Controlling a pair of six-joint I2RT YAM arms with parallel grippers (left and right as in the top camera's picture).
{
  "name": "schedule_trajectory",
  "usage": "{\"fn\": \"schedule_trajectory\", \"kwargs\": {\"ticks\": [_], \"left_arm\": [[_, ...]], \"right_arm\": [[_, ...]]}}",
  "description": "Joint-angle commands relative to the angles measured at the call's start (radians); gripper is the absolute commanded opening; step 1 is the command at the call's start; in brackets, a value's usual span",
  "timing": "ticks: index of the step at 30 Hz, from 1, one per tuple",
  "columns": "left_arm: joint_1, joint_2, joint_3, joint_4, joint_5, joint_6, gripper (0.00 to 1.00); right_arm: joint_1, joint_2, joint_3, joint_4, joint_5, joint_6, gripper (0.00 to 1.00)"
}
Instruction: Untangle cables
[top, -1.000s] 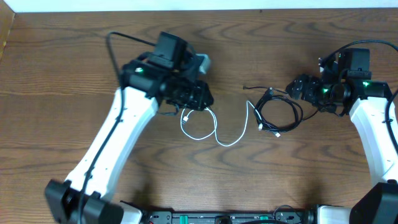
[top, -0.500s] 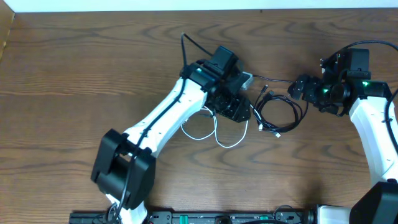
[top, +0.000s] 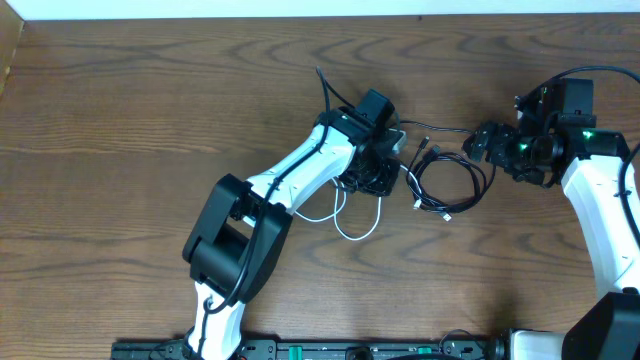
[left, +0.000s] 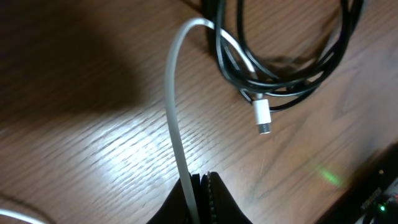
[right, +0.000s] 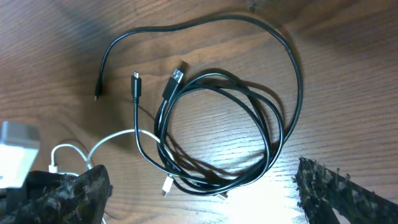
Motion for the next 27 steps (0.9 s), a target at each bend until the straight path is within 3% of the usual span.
{"fn": "schedule_trajectory", "kwargs": {"ticks": [1,6,15,20,27], "left_arm": [[0.021,-0.099,0.045,-0.029,-0.053,-0.032,0.08],[0.030,-0.306,0.075,-0.027,-0.144,-0.039,0.07],[0.030,-0.650,0.077,0.118,-0.312,-0.048,0.07],[0.030,-0.722,0.077,0.161,-0.353,-0.058,0.07],[0.039,-0.711,0.076,0.180,-0.357,-0.059,0.07]], "right_arm": [[0.008,0.007,0.002,-0.004,0.004,0.006,0.93],[0.038,0.016,0.000,0.005,0.004,0.006,0.93],[0.084,0.029,0.000,0.042,-0.004,0.006,0.93],[0.103,0.029,0.000,0.060,-0.022,0.005,0.93],[0.122,0.029,0.000,0.121,-0.246,-0.135,0.91]]}}
